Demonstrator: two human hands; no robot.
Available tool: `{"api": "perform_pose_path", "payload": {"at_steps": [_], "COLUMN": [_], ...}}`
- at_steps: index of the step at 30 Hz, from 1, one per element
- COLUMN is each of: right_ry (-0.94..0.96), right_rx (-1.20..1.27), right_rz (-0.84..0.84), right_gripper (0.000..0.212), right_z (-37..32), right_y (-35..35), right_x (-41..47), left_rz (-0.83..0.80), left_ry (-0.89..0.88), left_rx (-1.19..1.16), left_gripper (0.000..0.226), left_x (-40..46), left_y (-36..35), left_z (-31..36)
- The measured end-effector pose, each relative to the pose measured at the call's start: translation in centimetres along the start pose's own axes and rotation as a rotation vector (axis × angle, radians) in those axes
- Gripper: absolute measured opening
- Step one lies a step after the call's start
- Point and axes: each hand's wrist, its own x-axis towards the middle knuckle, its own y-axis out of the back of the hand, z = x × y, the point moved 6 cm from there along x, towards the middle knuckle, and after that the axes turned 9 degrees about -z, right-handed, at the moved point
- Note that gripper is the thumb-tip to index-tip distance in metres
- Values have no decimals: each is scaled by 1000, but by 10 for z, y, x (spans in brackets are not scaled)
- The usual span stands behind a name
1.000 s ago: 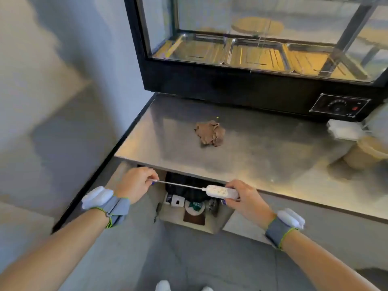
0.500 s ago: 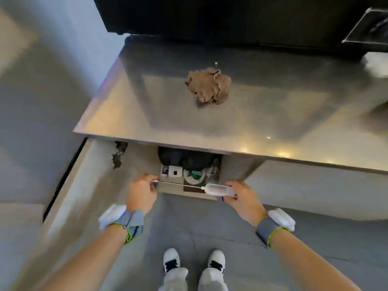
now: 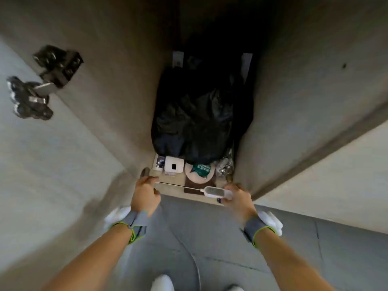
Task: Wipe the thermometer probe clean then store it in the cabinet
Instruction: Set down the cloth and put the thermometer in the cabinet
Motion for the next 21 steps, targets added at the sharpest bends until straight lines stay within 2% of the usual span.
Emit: {"api": "perform_pose_path", "payload": {"at_steps": [8,13,17,21], "right_ry": [-30,-48,-71,-66], "right_rx": [-112,-74,-1,39], "right_rz": [-21,13,111,155], "right_gripper": [34,29,25,27], "right_z": [71,101,117,120], "right_y": [-87,-118,-128,-133], "right_x": [134,187,209,216], "left_rz": [-78,-108,-29,-29], "left_ry": [-36,-77,-59,-85], "left_rx": [12,-20,-90,-68], "left_gripper": [53,54,55,59], "left_x": [111,161,181,188], "left_y": [-118,-166,-188,-198], "left_z": [-63,-89,-100,-102]}}
